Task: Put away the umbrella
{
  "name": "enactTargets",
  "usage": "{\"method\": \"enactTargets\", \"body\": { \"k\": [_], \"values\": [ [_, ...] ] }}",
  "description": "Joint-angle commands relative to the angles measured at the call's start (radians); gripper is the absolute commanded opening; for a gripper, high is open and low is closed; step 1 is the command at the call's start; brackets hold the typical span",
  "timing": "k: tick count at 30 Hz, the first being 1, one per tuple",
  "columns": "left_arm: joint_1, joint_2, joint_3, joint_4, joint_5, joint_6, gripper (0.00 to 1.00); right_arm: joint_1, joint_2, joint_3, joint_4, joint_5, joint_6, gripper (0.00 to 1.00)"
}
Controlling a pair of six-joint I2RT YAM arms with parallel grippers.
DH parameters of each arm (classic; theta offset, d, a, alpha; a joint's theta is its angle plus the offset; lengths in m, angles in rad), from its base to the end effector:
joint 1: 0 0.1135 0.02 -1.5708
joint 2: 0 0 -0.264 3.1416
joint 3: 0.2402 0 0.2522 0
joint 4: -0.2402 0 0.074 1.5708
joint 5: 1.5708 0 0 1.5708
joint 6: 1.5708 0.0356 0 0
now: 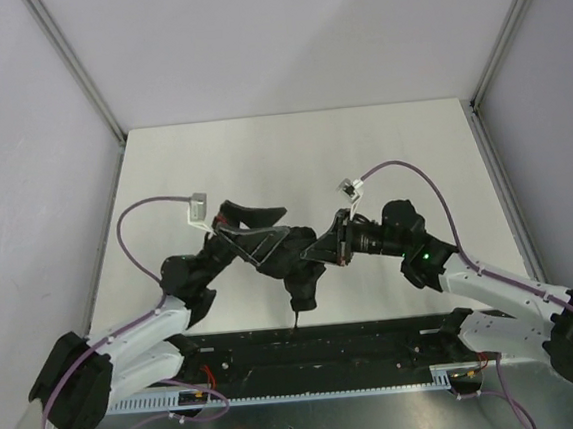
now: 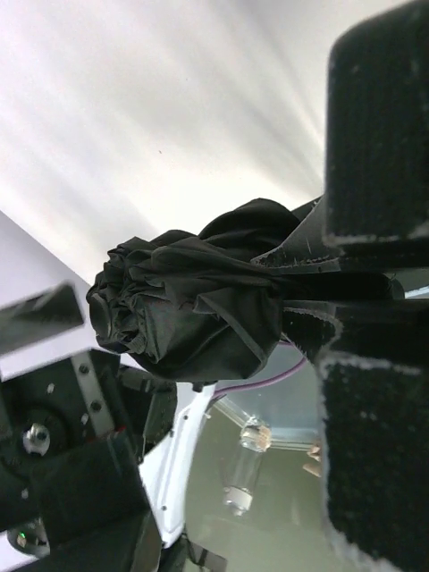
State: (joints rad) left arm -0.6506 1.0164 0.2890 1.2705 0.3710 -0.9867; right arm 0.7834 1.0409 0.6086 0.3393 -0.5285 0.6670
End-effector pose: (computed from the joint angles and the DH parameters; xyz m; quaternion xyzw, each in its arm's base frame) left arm 0.1479 -0.1288 0.2753 0.0776 0.5032 -0.6870 0.5186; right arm 0.1563 0.1810 0.2834 -0.2171 0.7021 0.5757 0.3585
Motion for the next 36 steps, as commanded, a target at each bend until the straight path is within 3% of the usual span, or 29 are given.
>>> {"method": "enactTargets", "body": {
  "k": [1, 6, 9, 14, 18, 21, 25, 30, 31, 36],
  "values": [
    [0.064, -0.092, 0.098, -0.136, 0.055, 0.043, 0.99, -0.075, -0.047, 0.014, 0.078, 0.035, 0.077, 0.0],
    [0.184, -0.262, 0.123, -0.607, -0.091, 0.13, 0.99, -0.283, 0.022, 0.025, 0.107, 0.083, 0.185, 0.0],
    [0.228, -0.356, 0.139, -0.777, -0.154, 0.212, 0.99, -0.457, 0.143, 0.06, 0.157, 0.099, 0.218, 0.0],
    [0.239, -0.396, 0.172, -0.848, -0.09, 0.249, 0.99, -0.657, 0.508, 0.233, 0.345, 0.108, 0.246, 0.0],
    [0.238, -0.363, 0.195, -0.852, 0.03, 0.225, 0.99, -0.75, 0.874, 0.436, 0.597, 0.05, 0.332, 0.0],
    [0.238, -0.358, 0.192, -0.852, 0.07, 0.218, 0.99, -0.799, 1.042, 0.564, 0.646, 0.052, 0.332, 0.08],
    [0.238, -0.377, 0.173, -0.852, 0.08, 0.211, 0.99, -0.834, 1.141, 0.687, 0.467, 0.093, 0.275, 0.26],
    [0.237, -0.388, 0.191, -0.854, 0.085, 0.208, 0.99, -0.85, 1.057, 0.716, 0.071, 0.208, 0.138, 0.85],
    [0.238, -0.391, 0.197, -0.856, 0.088, 0.208, 0.99, -0.852, 1.02, 0.716, -0.027, 0.242, 0.098, 0.92],
    [0.238, -0.429, 0.208, -0.877, 0.073, 0.208, 0.99, -0.851, 0.78, 0.693, -0.49, 0.478, -0.07, 0.99]
  ]
}}
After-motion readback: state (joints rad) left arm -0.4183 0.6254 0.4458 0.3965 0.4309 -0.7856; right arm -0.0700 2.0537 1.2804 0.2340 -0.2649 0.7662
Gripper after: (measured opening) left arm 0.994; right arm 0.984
